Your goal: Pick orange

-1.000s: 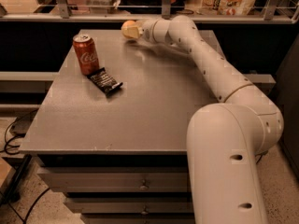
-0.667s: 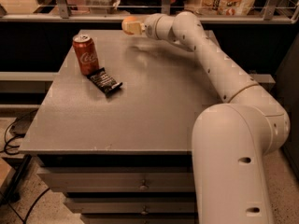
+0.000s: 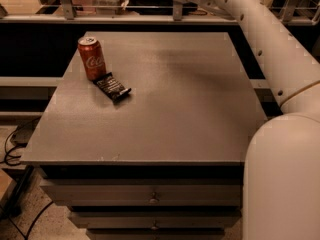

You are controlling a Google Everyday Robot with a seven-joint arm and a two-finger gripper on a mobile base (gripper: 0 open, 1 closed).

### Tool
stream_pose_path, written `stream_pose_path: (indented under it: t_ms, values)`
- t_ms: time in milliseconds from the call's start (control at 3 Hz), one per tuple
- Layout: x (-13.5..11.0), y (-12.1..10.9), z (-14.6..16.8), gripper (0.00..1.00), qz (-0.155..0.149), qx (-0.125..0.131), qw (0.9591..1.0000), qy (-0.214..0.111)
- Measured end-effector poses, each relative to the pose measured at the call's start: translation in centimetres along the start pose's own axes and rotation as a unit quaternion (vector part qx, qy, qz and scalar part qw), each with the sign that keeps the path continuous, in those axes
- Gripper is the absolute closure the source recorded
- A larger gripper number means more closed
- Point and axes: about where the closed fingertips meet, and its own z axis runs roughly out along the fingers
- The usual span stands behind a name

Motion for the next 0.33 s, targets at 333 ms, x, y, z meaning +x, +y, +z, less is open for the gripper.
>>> stream_pose_path:
  t_ms: [333]
  values:
    - [-0.73,0.12,-0.14,1.00,-0.006,0.000,1.0000,-0.003]
